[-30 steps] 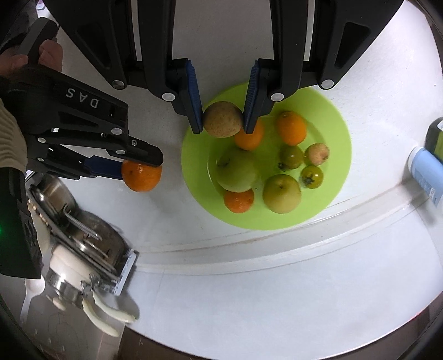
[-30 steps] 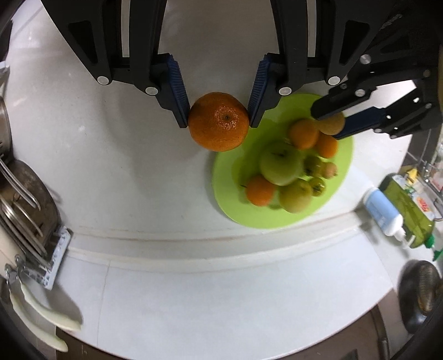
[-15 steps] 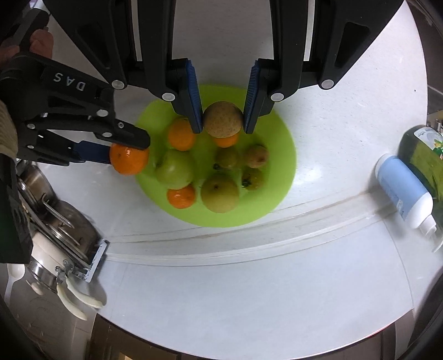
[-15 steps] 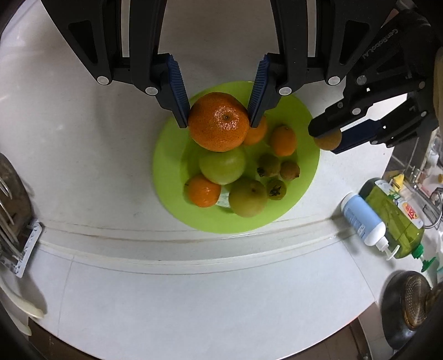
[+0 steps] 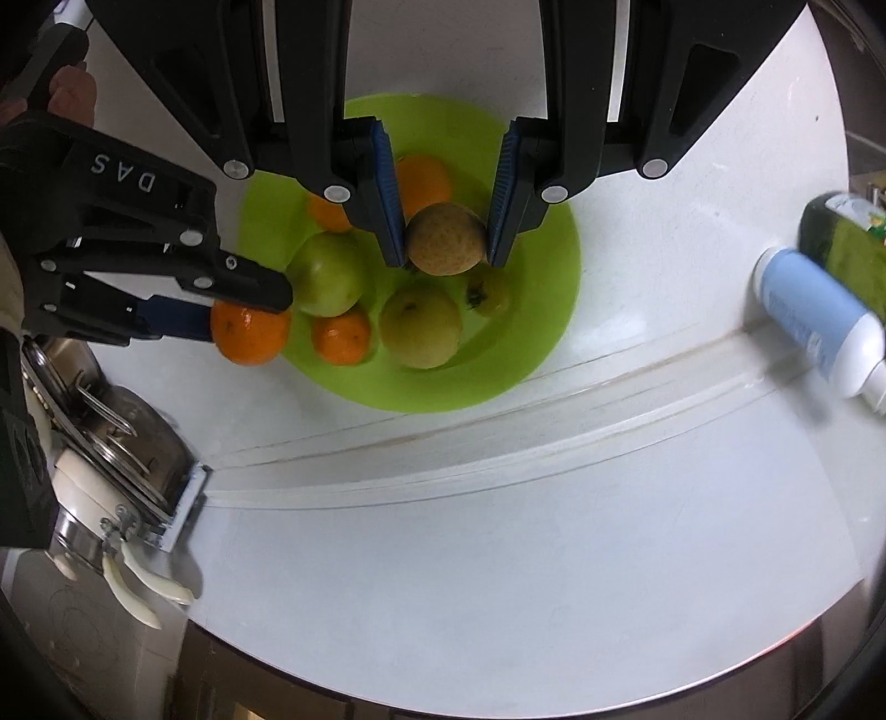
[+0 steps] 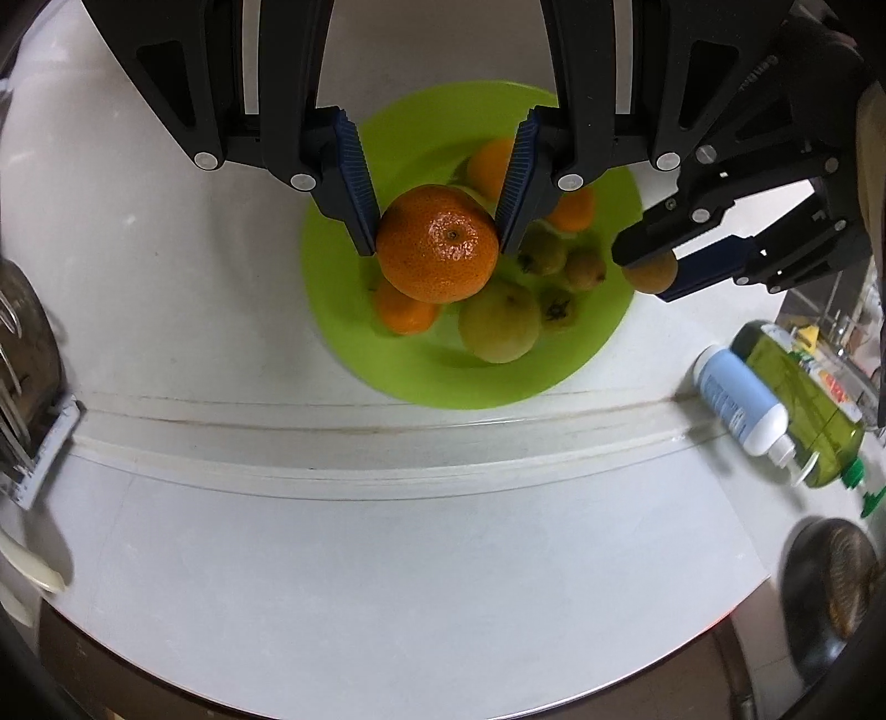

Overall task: Organize fruits
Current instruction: 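Carry the brown fruit with left tool while right tool carries the orange onto the plate, then open both tools to release the fruits on the plate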

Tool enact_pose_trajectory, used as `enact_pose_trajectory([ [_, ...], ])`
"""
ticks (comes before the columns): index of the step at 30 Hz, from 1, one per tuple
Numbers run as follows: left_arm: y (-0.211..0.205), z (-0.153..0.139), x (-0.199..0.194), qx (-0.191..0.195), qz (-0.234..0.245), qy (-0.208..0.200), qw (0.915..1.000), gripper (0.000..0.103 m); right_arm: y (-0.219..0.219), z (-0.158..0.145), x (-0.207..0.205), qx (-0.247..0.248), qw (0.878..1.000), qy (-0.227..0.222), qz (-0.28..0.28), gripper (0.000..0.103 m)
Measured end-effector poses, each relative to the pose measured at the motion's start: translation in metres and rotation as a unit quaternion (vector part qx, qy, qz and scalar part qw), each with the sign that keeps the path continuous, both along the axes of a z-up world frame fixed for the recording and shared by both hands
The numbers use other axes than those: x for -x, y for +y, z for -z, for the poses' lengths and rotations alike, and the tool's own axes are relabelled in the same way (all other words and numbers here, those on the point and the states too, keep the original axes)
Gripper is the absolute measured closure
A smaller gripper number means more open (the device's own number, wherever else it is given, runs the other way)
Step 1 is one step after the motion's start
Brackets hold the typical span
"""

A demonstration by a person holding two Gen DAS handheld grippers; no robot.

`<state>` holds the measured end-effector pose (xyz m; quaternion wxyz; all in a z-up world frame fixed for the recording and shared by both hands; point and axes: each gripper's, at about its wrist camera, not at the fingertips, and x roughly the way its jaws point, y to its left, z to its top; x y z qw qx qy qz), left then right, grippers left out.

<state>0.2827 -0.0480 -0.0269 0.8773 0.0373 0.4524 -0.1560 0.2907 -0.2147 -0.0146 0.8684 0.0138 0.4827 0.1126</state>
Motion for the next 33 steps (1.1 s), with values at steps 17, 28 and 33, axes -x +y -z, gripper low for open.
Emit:
enact_pose_trajectory([
  [17, -0.024, 0.015, -0.028, -0.005, 0.015, 0.017, 0.9997, 0.073, -0.020, 0.025, 0.000, 0.003, 0.999, 0.038, 0.017, 0.059],
  [28, -0.008, 0.004, -0.010, -0.001, -0.019, 0.002, 0.9998, 0.064, -0.018, 0.043, 0.007, -0.011, 0.998, 0.065, 0.014, 0.059],
  [33, 0.002, 0.004, -0.001, 0.001, -0.030, 0.005, 0.9995, 0.063, -0.001, 0.047, 0.010, -0.019, 0.997, 0.071, -0.008, 0.059],
])
